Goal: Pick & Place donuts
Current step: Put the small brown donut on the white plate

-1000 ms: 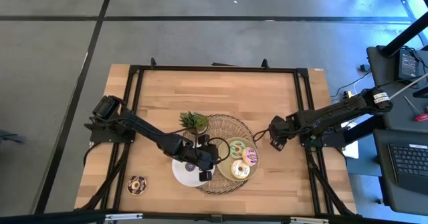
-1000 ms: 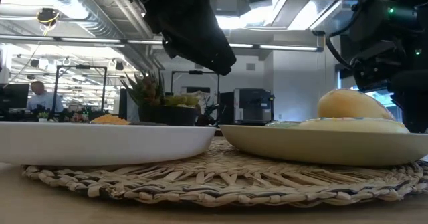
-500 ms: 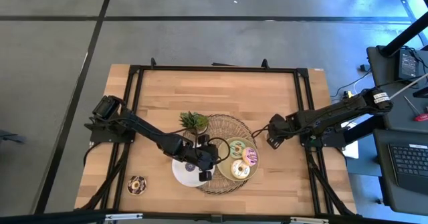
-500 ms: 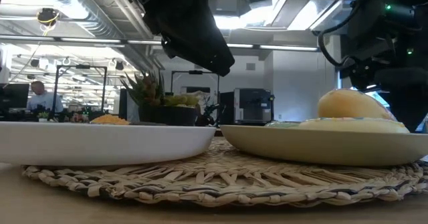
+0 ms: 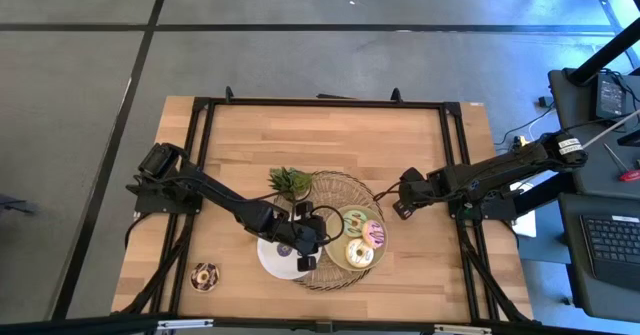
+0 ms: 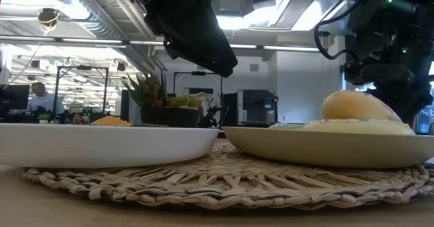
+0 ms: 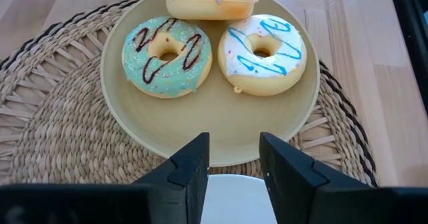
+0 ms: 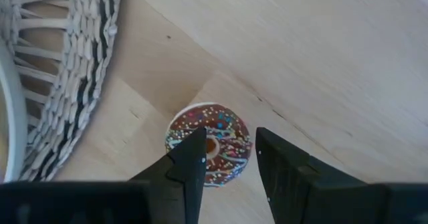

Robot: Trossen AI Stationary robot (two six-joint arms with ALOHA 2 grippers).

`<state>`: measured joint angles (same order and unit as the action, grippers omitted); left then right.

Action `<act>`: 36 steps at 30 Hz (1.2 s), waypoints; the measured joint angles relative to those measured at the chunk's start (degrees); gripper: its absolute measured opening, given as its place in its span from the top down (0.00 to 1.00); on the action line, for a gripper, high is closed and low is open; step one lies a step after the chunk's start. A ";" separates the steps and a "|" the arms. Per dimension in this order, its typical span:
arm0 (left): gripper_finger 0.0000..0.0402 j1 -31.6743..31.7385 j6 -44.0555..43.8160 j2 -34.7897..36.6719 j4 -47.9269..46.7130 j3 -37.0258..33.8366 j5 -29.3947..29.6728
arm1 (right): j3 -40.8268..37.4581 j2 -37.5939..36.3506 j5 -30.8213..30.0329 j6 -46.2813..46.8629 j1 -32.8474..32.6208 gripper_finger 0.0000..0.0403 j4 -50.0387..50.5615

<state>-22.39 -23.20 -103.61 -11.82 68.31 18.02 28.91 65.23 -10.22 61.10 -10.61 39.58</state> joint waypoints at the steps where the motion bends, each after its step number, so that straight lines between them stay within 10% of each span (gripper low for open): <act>1: 0.68 0.00 0.00 0.00 -0.09 0.00 -0.02 | 0.00 0.00 0.02 0.03 0.00 0.67 0.09; 18: 0.69 0.00 1.49 0.00 -0.67 0.00 -0.13 | -3.06 -0.02 0.94 -1.63 -0.02 0.68 -1.96; 36: 0.70 -0.49 -1.54 0.00 0.37 0.00 2.97 | -0.86 0.00 -4.05 -12.01 0.00 0.97 -1.78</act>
<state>-22.88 -24.74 -103.61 -11.45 68.31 20.99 28.04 65.23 -14.27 49.08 -10.61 37.81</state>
